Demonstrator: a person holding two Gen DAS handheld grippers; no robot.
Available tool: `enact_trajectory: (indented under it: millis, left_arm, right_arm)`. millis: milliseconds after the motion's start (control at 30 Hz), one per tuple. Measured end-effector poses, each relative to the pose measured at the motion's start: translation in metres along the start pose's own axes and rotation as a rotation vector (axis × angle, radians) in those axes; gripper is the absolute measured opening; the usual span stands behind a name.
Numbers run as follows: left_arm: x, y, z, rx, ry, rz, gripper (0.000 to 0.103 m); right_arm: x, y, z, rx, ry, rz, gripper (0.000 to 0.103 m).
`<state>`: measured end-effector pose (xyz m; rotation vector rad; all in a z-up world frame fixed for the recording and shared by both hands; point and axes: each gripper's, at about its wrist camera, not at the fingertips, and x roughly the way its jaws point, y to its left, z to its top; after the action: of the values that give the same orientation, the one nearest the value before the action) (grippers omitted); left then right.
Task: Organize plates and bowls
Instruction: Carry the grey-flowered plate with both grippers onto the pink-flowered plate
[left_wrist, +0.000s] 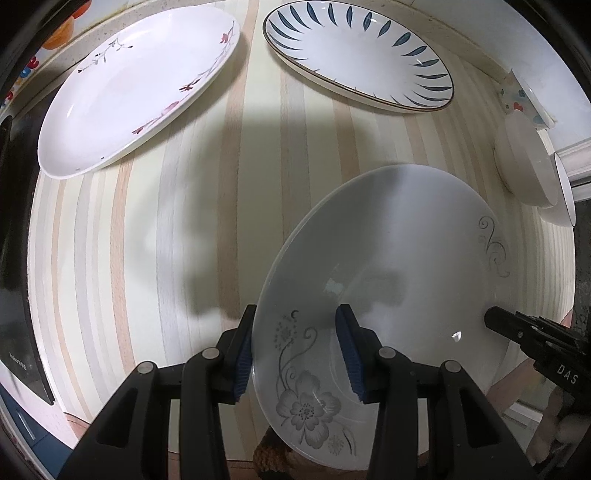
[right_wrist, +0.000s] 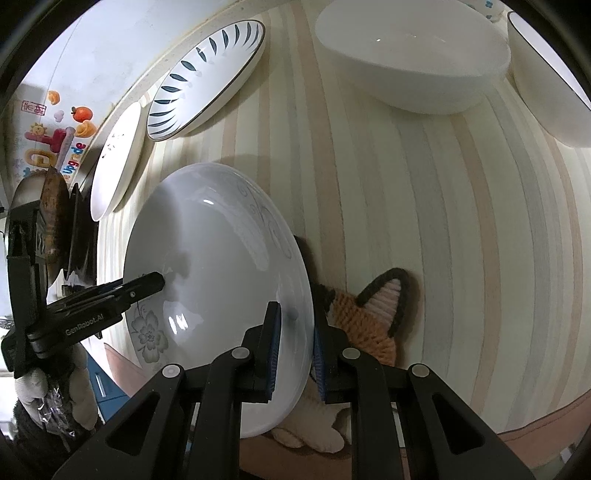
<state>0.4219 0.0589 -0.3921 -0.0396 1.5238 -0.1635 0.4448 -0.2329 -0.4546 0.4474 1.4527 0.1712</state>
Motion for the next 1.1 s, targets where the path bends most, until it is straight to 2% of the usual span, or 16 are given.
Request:
enact_trajectory:
  millis: [100, 233, 333, 400, 467, 567, 667, 800, 933, 1100]
  left_arm:
    - [-0.002, -0.001, 0.0, -0.003, 0.003, -0.001, 0.039]
    - [-0.026, 0.011, -0.003, -0.03, -0.055, 0.019, 0.039]
    - [-0.057, 0.033, -0.004, -0.097, -0.117, 0.014, 0.04]
    - [-0.073, 0.054, -0.001, -0.172, -0.152, 0.013, 0.041]
    - [-0.083, 0.077, 0.006, -0.254, -0.179, 0.007, 0.041]
    - [-0.079, 0.114, 0.019, -0.37, -0.184, -0.01, 0.041]
    - [-0.071, 0.146, 0.03, -0.483, -0.183, -0.032, 0.041]
    - [-0.06, 0.171, 0.042, -0.583, -0.178, -0.049, 0.041]
    - [-0.051, 0.185, 0.051, -0.632, -0.181, -0.043, 0.041]
    - [-0.032, 0.192, 0.061, -0.663, -0.162, -0.039, 0.041]
  right_arm:
    - [0.0, 0.001, 0.0, -0.003, 0.004, -0.003, 0.018]
    - [-0.003, -0.003, 0.004, 0.025, 0.029, 0.012, 0.019]
    - [-0.03, 0.001, 0.01, 0.01, -0.012, -0.052, 0.019]
    - [-0.051, 0.01, 0.014, -0.008, -0.058, -0.056, 0.02]
    - [-0.077, 0.034, 0.026, -0.068, -0.122, -0.048, 0.029]
    - [-0.089, 0.076, 0.05, -0.167, -0.161, 0.011, 0.043]
    - [-0.069, 0.132, 0.094, -0.289, -0.156, 0.091, 0.043]
    - [-0.022, 0.193, 0.151, -0.399, -0.126, 0.123, 0.043]
    - [0.034, 0.244, 0.212, -0.494, -0.076, 0.104, 0.043]
    - [0.091, 0.267, 0.26, -0.537, -0.013, 0.06, 0.042]
